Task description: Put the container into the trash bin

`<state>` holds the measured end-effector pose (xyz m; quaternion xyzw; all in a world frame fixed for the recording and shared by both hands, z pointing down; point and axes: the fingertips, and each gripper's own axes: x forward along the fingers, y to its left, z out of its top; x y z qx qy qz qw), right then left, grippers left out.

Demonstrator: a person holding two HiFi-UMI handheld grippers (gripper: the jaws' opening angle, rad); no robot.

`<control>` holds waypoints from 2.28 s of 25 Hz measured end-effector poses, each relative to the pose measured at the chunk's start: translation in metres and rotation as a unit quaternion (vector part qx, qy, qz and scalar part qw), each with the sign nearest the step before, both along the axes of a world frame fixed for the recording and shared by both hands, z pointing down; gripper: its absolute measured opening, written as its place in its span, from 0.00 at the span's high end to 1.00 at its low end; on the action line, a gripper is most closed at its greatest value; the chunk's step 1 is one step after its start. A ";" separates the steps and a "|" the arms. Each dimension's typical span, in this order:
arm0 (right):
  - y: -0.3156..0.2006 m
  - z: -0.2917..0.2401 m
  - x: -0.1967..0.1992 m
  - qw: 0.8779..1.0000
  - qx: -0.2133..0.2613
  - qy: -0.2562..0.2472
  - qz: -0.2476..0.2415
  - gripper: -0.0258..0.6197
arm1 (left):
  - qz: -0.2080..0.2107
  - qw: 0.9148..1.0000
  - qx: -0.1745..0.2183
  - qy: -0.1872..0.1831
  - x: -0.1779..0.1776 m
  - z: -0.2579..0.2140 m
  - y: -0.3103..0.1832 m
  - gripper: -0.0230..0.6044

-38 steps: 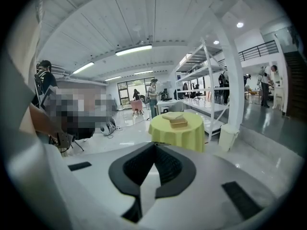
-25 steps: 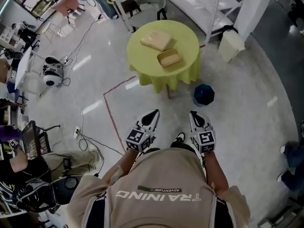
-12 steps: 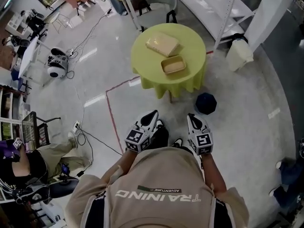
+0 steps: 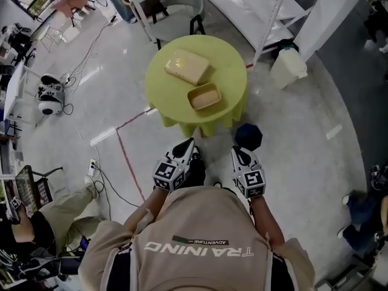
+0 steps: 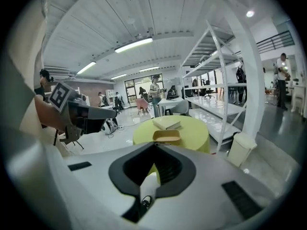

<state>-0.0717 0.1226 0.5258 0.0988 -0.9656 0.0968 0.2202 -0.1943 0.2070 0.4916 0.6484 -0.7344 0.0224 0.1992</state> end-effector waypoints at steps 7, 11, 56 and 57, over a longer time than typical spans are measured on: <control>-0.023 -0.010 -0.082 1.000 0.024 0.011 -0.003 0.96 | 0.034 0.999 0.010 -0.013 -0.073 -0.007 -0.044 0.96; -0.039 -0.015 -0.123 0.999 0.030 0.014 0.007 0.96 | 0.040 0.999 0.018 -0.016 -0.113 -0.014 -0.065 0.96; -0.087 0.097 -0.224 0.928 0.138 0.167 -0.304 0.96 | -0.105 0.994 -0.019 -0.001 -0.178 0.022 -0.096 0.96; -0.083 0.106 -0.228 0.918 0.146 0.178 -0.324 0.96 | -0.110 0.994 -0.021 0.001 -0.180 0.023 -0.092 0.96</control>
